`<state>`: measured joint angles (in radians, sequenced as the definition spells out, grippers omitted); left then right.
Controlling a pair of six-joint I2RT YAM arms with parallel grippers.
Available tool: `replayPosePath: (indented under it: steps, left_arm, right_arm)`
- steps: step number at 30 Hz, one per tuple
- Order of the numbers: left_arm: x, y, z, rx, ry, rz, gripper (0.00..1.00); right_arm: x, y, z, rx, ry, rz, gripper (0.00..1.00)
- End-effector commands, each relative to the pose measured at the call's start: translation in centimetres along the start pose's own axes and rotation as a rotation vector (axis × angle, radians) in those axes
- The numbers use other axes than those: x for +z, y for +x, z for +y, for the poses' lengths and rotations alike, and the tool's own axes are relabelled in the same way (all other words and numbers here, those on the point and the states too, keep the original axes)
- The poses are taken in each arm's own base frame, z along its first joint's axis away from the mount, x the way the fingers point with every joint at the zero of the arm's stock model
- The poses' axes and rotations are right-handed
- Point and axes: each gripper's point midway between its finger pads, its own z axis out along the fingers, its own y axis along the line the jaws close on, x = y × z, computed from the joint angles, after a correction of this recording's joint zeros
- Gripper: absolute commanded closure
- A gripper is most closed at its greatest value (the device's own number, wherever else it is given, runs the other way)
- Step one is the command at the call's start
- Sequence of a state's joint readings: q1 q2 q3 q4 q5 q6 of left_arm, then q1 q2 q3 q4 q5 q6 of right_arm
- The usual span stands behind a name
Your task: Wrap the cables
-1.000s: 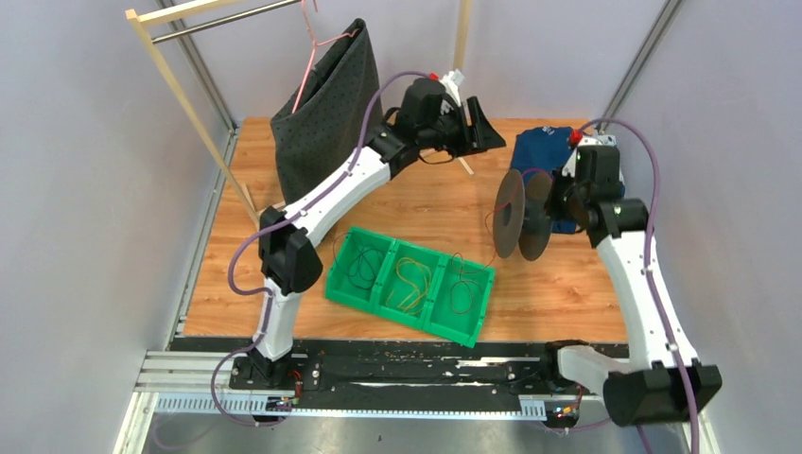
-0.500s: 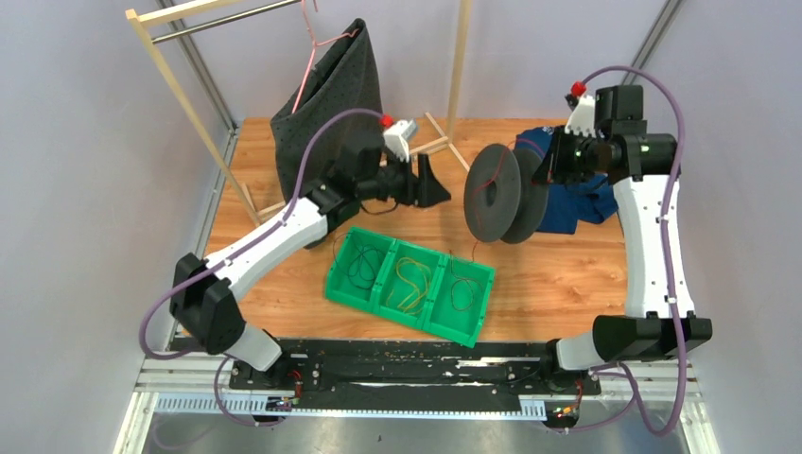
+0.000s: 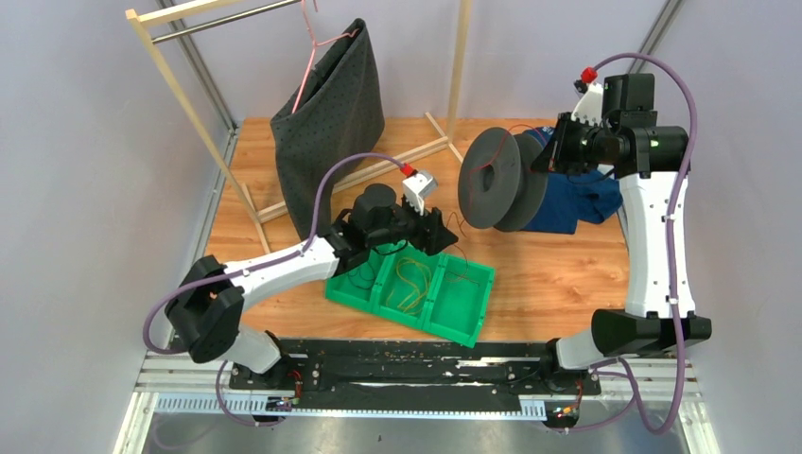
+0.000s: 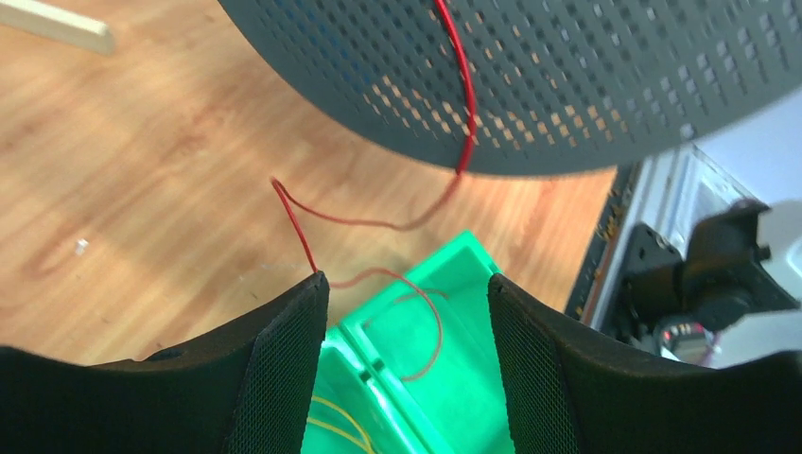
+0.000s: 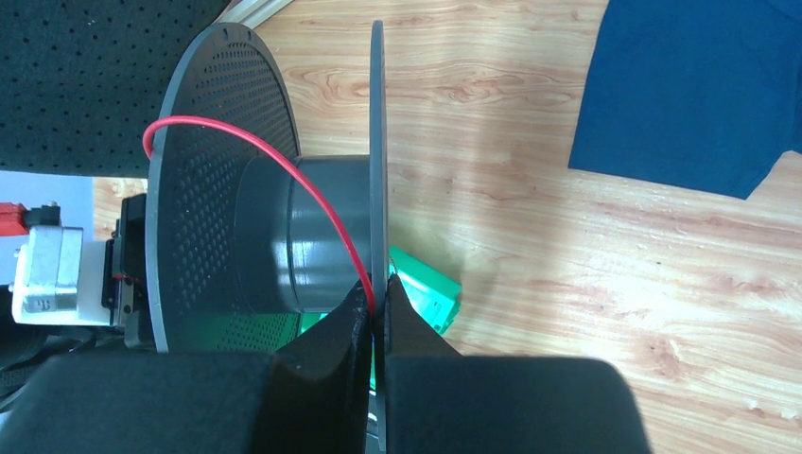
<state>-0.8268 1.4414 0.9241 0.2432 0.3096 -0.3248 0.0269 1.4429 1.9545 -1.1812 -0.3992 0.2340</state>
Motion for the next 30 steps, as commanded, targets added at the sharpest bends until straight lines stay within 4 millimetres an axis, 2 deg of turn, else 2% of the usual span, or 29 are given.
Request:
replayPosePath:
  steps: [1,4,10,14,18,20,22,28,30]
  left_arm:
    - [1.8,-3.1,1.8,0.055,-0.085,-0.103,0.34]
    - [2.4,-2.7,3.2,0.053,-0.145,-0.092,0.36]
    - [3.9,-2.1,4.4,0.023,-0.180,-0.086,0.39]
    - [5.2,-1.3,4.7,0.003,-0.171,-0.060,0.48]
    - [6.1,-1.2,4.9,-0.012,-0.173,-0.029,0.72]
    - [6.0,-1.8,5.2,0.000,-0.199,-0.035,0.88]
    - [5.7,-2.2,5.6,0.013,-0.226,-0.046,1.00]
    - [5.3,-3.1,6.1,0.028,-0.265,-0.037,1.00]
    - [5.4,-3.0,5.9,0.028,-0.253,-0.016,0.91]
  right_arm:
    - [-0.9,-0.7,0.5,0.033,-0.023,-0.046,0.99]
    - [-1.2,-0.6,0.8,0.029,-0.037,-0.052,0.99]
    - [-1.6,-0.4,1.3,0.022,-0.059,-0.056,0.99]
    - [-2.2,-0.9,0.7,0.040,-0.050,-0.081,0.99]
    - [-2.6,-0.9,0.4,0.051,-0.043,-0.094,0.99]
    - [-2.9,-0.9,0.3,0.056,-0.049,-0.099,0.99]
    - [-3.2,-0.9,0.3,0.058,-0.053,-0.106,0.99]
    - [-3.7,-0.9,-0.1,0.069,-0.048,-0.122,0.99]
    - [-3.8,-0.8,-0.1,0.072,-0.048,-0.125,0.99]
